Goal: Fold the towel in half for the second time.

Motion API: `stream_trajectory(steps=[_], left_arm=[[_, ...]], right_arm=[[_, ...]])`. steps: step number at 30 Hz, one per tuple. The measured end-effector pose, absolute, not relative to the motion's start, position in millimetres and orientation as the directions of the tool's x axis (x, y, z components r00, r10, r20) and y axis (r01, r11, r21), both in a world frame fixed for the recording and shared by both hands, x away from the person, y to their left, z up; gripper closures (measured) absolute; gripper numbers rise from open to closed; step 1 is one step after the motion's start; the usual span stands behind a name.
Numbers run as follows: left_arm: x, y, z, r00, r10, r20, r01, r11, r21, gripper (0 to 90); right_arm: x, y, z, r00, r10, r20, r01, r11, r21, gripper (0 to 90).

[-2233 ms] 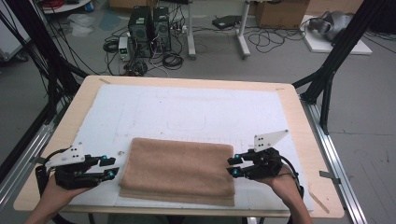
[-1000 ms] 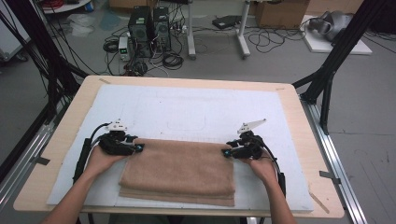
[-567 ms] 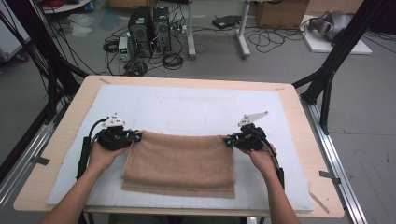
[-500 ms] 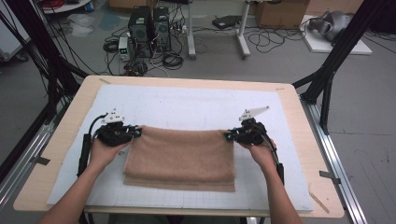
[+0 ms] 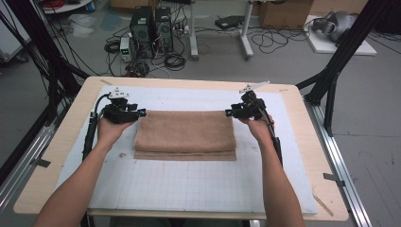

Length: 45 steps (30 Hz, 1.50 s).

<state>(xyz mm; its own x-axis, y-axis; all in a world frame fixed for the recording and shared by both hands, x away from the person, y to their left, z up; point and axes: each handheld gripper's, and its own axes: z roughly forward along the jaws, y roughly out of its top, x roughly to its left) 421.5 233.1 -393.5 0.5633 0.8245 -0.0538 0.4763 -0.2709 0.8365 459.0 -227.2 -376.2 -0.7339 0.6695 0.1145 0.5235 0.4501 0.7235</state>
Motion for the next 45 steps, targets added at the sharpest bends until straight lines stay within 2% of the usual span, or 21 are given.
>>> stream_trajectory(steps=[2, 3, 4, 8, 17, 22, 25, 28, 30, 32, 35, 45], left_arm=[[417.5, 233.8, -394.1, 0.593, 0.802, -0.074, 0.503, -0.297, 0.812, 52.7], [414.3, 232.5, -393.2, 0.604, 0.794, -0.067, 0.503, -0.315, 0.805, 52.6], [409.2, 231.6, -392.3, 0.613, 0.788, -0.054, 0.483, -0.319, 0.815, 52.6], [390.7, 230.4, -393.8, 0.642, 0.765, -0.042, 0.449, -0.332, 0.829, 52.9], [351.4, 236.6, -409.6, 0.663, 0.746, -0.054, 0.435, -0.326, 0.839, 53.0], [338.2, 232.2, -425.8, 0.691, 0.722, -0.035, 0.457, -0.399, 0.795, 56.6], [335.6, 235.2, -436.7, 0.684, 0.727, -0.048, 0.475, -0.395, 0.786, 60.9], [336.6, 235.6, -440.6, 0.683, 0.727, -0.062, 0.484, -0.388, 0.785, 64.6], [335.2, 232.8, -440.5, 0.691, 0.722, -0.037, 0.467, -0.406, 0.785, 69.3], [335.0, 232.0, -440.3, 0.691, 0.722, -0.040, 0.467, -0.403, 0.788, 74.5], [335.0, 232.4, -438.1, 0.692, 0.720, -0.044, 0.465, -0.398, 0.791, 82.2], [323.1, 241.5, -415.2, 0.702, 0.711, -0.053, 0.427, -0.359, 0.830, 84.7]], right_arm=[[453.0, -225.3, -377.2, -0.735, 0.661, 0.150, 0.550, 0.453, 0.702, 52.2], [447.8, -222.9, -376.2, -0.744, 0.655, 0.131, 0.537, 0.470, 0.701, 52.6], [440.4, -221.0, -375.2, -0.757, 0.646, 0.101, 0.504, 0.477, 0.720, 53.7], [418.2, -222.2, -376.2, -0.773, 0.628, 0.094, 0.471, 0.469, 0.747, 54.3], [382.8, -233.1, -396.9, -0.789, 0.604, 0.116, 0.468, 0.468, 0.750, 57.3], [371.3, -228.4, -414.3, -0.798, 0.592, 0.113, 0.477, 0.505, 0.719, 57.6], [368.4, -228.9, -424.3, -0.793, 0.593, 0.140, 0.503, 0.507, 0.700, 57.7], [367.2, -228.7, -432.4, -0.789, 0.595, 0.154, 0.513, 0.499, 0.699, 60.6], [365.4, -227.9, -433.7, -0.791, 0.592, 0.157, 0.512, 0.500, 0.698, 66.9], [365.5, -228.1, -433.8, -0.795, 0.586, 0.158, 0.509, 0.503, 0.698, 75.9], [365.9, -227.5, -432.4, -0.807, 0.569, 0.158, 0.499, 0.514, 0.697, 84.3], [352.8, -232.6, -407.1, -0.829, 0.539, 0.148, 0.456, 0.499, 0.737, 84.6]])
